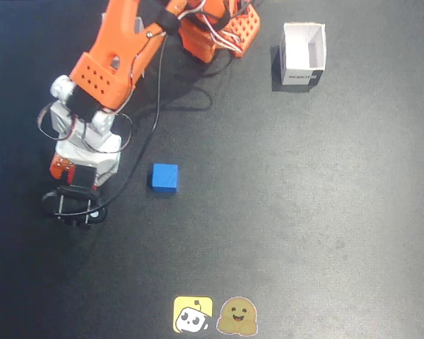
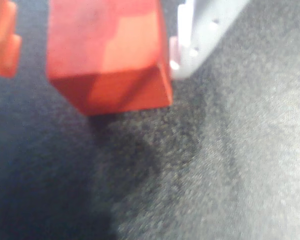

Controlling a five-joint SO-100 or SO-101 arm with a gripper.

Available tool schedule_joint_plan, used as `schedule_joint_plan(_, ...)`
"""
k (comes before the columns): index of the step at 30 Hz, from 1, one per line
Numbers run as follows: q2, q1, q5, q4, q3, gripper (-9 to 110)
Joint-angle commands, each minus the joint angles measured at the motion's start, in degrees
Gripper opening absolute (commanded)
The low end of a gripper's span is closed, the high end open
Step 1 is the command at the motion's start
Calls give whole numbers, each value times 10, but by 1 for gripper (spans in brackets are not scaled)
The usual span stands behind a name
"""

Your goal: Put the red cube in the right box and the blue cube in the left box.

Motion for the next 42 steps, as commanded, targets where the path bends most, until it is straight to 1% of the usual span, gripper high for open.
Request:
schedule_joint_plan(1,4,-2,8,-1,-34,23)
schedule_joint_plan(12,-4,3,18,-11,-31,12)
schedule_joint_plan(16,7,4,18,0,-30,12)
schedule_joint_plan(29,143,34,0,126,-6,12)
schedule_joint_plan(33,179,76,-17,145,20,12)
schedule_joint_plan(39,269,161,-3,171,76,12)
schedule_joint_plan(42,275,208,0,178,88,12)
